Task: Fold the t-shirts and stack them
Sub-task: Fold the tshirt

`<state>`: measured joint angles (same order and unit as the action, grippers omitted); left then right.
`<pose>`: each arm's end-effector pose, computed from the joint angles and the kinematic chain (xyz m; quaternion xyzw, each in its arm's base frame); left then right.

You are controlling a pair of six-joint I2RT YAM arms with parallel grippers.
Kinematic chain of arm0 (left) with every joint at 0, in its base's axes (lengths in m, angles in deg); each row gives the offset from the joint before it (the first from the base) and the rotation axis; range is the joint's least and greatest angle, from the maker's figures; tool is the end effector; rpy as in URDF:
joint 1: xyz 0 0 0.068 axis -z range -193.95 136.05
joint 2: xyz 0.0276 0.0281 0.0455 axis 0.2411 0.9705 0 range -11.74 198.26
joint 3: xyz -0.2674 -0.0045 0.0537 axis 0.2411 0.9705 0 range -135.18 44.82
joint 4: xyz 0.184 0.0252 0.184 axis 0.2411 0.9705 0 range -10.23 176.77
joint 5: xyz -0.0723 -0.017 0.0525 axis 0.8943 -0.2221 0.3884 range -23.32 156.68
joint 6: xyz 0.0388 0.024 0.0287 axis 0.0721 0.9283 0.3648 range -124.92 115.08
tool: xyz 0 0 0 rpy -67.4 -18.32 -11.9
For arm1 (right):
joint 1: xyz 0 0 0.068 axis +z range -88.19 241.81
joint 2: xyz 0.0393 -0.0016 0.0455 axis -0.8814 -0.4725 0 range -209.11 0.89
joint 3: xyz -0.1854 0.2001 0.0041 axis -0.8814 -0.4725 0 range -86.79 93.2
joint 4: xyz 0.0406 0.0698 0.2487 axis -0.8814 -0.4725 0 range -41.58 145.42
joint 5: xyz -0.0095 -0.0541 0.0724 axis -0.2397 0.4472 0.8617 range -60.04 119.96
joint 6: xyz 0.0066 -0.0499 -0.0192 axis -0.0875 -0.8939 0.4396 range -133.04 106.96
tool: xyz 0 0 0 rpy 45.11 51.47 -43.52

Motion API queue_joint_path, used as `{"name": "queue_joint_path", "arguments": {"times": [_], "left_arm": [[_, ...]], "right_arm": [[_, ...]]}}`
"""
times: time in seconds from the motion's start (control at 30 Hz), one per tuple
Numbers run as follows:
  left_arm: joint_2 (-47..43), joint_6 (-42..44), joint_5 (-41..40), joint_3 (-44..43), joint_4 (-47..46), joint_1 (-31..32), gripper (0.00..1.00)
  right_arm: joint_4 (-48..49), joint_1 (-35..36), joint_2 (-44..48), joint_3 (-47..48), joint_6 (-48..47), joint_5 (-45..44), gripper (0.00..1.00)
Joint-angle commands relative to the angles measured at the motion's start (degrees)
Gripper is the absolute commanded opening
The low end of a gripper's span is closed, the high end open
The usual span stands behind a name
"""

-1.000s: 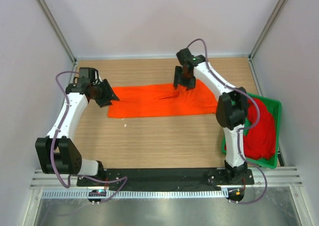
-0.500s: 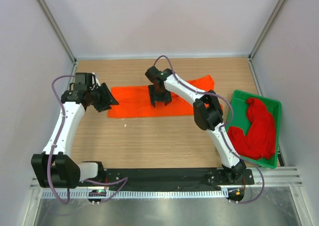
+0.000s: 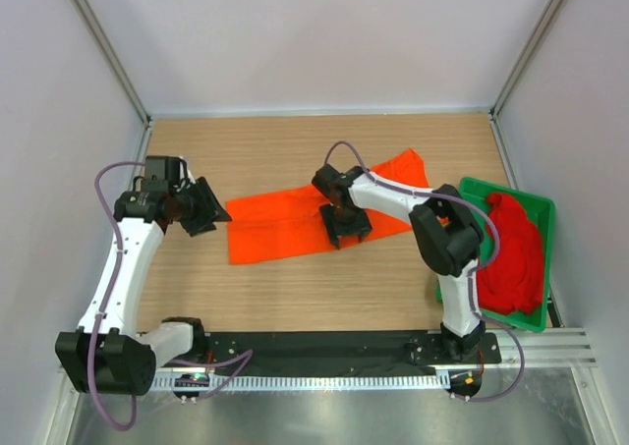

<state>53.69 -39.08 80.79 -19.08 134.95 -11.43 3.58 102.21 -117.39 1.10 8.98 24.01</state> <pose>0.2157 -0.0182 0.3163 -0.2253 0.9244 -0.2012 0.2328 0.3083 0.2574 0.1654 -0.1557 0.9841 -0.0092 0.0848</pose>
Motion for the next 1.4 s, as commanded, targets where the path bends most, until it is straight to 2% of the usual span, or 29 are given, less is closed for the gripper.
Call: {"name": "queue_joint_path", "arguments": {"times": [0.0, 0.1, 0.27, 0.43, 0.5, 0.67, 0.93, 1.17, 1.3, 1.37], "left_arm": [[-1.80, -0.39, -1.10, 0.35, 1.42, 0.11, 0.47], [-1.80, -0.56, -1.01, 0.35, 2.13, 0.11, 0.47], [-2.76, -0.65, -1.10, -0.43, 3.62, 0.20, 0.47], [-3.64, -0.30, -0.49, -0.53, 4.59, 0.20, 0.47], [-4.17, -0.48, 0.04, 0.09, 4.33, 0.38, 0.47], [-4.52, 0.05, 0.31, 0.71, 3.18, 0.46, 0.47], [-1.72, 1.72, 1.62, 1.67, -0.68, 0.73, 0.48], [2.86, 2.69, 3.47, 2.29, -5.42, 0.73, 0.47], [3.83, 3.04, 2.77, 1.94, -6.40, 0.73, 0.47], [4.44, 3.21, 2.33, 1.85, -6.14, 0.73, 0.48]], "right_arm": [[0.07, 0.20, 9.72, -6.68, -2.25, -2.48, 0.67], [-0.64, -1.37, 14.99, -6.78, -0.06, -3.80, 0.69], [0.58, -7.61, 17.47, -3.09, 8.28, -9.84, 0.71], [0.95, -17.71, 11.26, 1.83, 16.73, -8.63, 0.76], [-0.28, -19.04, 9.13, 5.61, 17.44, -9.59, 0.77], [0.85, -22.21, 4.73, 8.16, 21.13, -10.74, 0.78], [3.66, -22.56, -3.53, 11.85, 17.62, -10.75, 0.79], [8.14, -21.25, -12.41, 18.79, 6.73, -10.30, 0.79], [7.46, -18.70, -19.95, 29.23, 0.40, -8.37, 0.79], [5.87, -16.07, -25.05, 37.93, -3.20, -8.02, 0.79]]}}
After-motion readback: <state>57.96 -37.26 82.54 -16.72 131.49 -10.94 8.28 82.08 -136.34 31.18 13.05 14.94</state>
